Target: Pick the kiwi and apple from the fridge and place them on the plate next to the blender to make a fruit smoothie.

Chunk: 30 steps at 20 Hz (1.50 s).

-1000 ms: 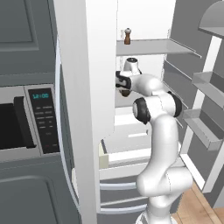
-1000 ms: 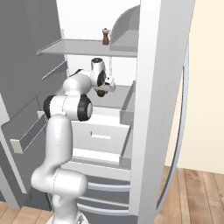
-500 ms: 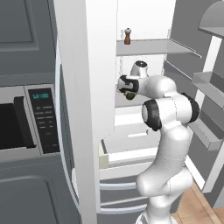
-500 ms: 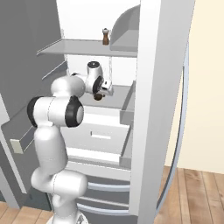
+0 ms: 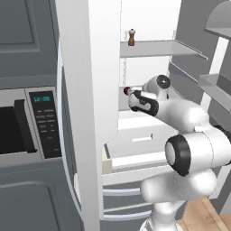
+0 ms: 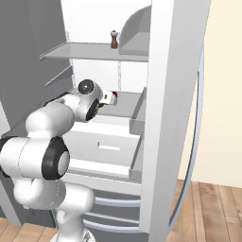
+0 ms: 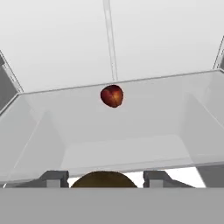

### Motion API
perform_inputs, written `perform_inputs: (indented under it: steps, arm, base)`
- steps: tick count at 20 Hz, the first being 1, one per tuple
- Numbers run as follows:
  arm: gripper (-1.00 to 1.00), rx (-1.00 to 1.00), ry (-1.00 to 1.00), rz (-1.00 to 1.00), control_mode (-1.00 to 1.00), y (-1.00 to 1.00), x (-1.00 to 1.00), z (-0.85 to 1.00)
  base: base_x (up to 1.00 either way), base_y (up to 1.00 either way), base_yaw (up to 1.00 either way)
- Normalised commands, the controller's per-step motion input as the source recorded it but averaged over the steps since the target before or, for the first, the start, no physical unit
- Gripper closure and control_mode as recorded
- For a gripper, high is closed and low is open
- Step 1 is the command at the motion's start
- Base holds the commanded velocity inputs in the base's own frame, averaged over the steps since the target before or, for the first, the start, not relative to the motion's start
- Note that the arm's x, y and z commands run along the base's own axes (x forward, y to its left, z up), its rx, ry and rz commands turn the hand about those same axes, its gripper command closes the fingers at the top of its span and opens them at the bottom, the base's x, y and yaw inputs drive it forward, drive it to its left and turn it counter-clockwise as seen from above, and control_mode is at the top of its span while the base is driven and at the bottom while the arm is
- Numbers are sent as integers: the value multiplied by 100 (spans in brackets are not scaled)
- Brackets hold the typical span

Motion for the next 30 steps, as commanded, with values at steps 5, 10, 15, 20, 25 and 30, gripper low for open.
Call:
perform_inputs:
  steps: [5, 10, 15, 20, 25, 30]
  arm:
    - [100, 0, 0, 0, -100, 0, -100, 100]
    - [100, -1, 14, 0, -100, 0, -100, 100]
    - [100, -1, 21, 1, -100, 0, -100, 68]
    - [100, 0, 5, 2, -100, 0, -37, 4]
    - [100, 0, 0, 1, 100, 0, -17, 0]
    - [100, 0, 0, 0, 100, 0, 0, 0]
  base:
    - [0, 0, 0]
    - [0, 0, 0]
    - [0, 0, 0]
    - [0, 0, 0]
    - [-57, -1, 11]
    - [-100, -2, 47]
